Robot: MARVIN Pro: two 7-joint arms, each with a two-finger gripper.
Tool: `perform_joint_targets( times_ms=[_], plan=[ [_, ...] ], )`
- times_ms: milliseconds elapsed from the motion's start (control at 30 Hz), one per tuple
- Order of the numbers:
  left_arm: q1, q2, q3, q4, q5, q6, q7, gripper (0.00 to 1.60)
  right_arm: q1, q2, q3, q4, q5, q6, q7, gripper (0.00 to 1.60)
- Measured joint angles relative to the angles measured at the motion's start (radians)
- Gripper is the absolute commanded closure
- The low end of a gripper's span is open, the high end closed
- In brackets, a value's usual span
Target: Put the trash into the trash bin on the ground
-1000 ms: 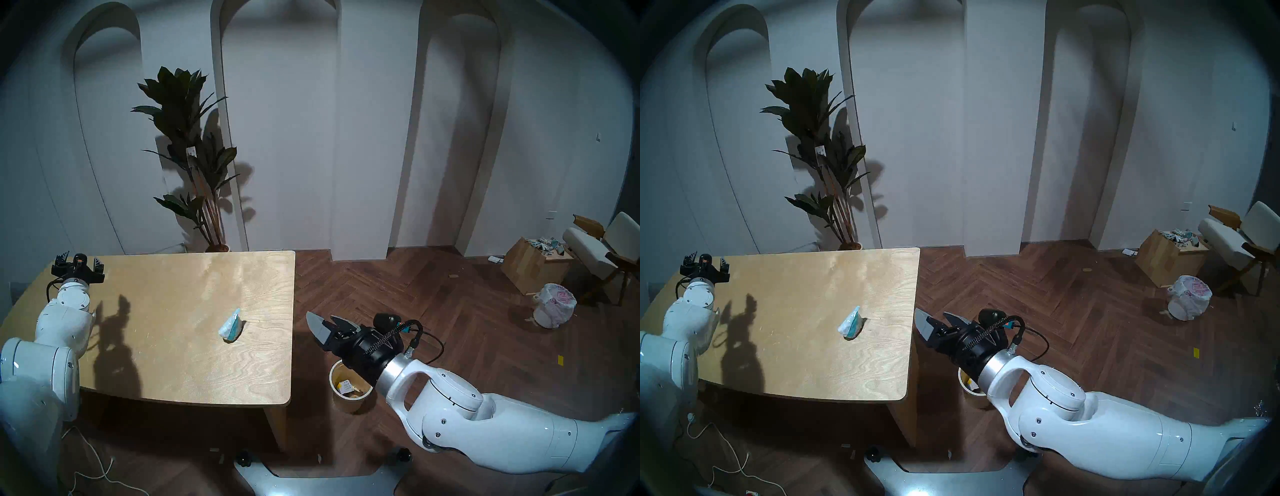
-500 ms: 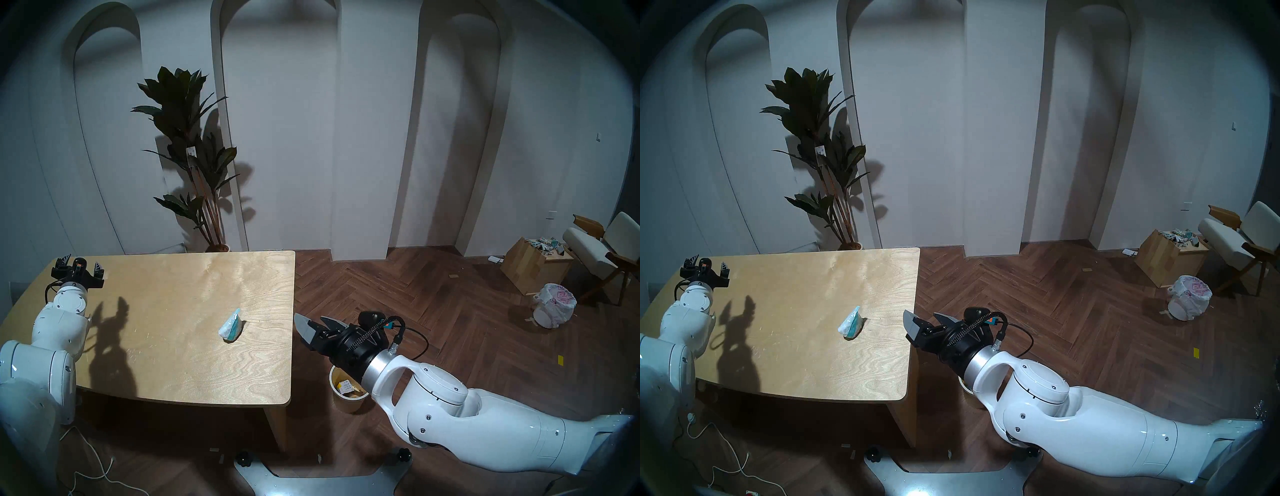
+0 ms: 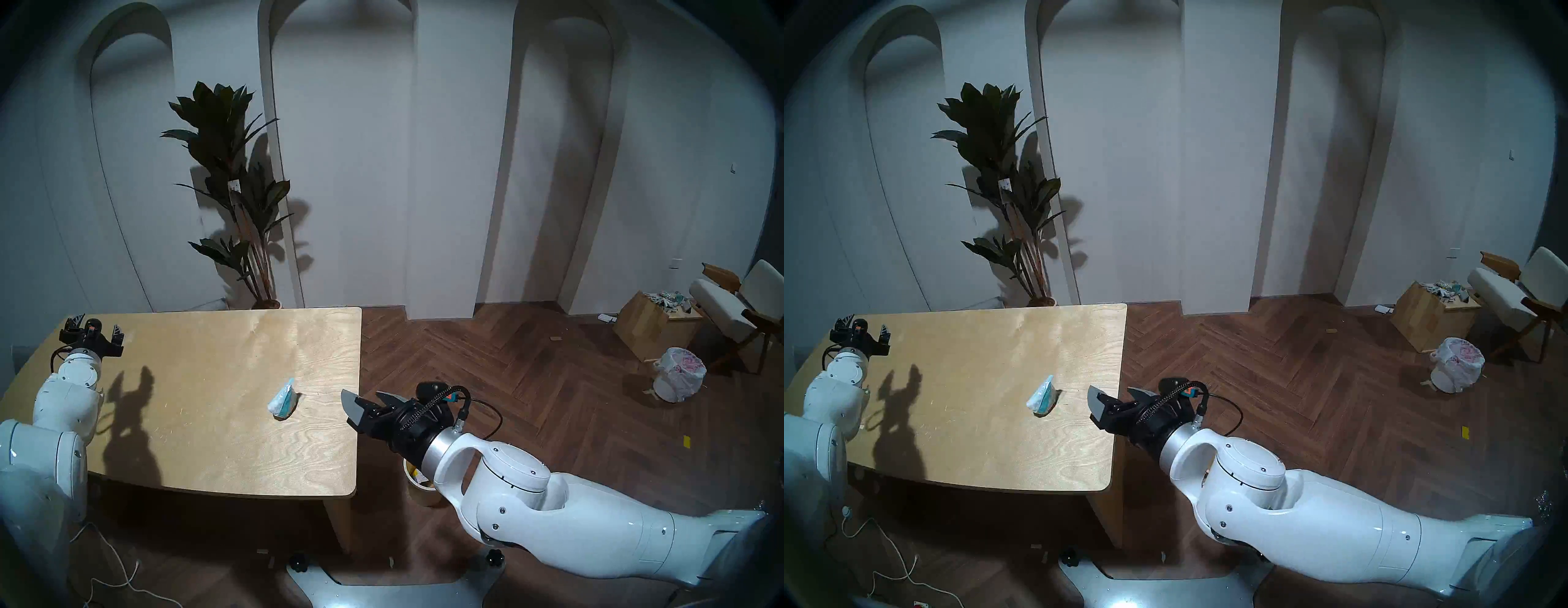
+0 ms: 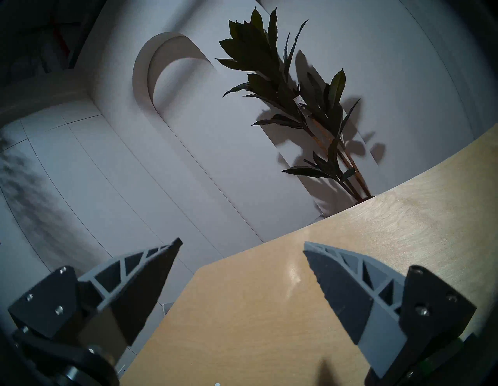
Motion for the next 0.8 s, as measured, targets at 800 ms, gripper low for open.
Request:
perform_joint_targets(
  times_ms=[800],
  plan=[
    [0.022, 0.032, -0.026, -0.002, -0.015, -0.033, -0.095, 0.00, 0.096, -0.136, -0.074, 0.092, -0.049, 0.105, -0.099, 0.00]
  ],
)
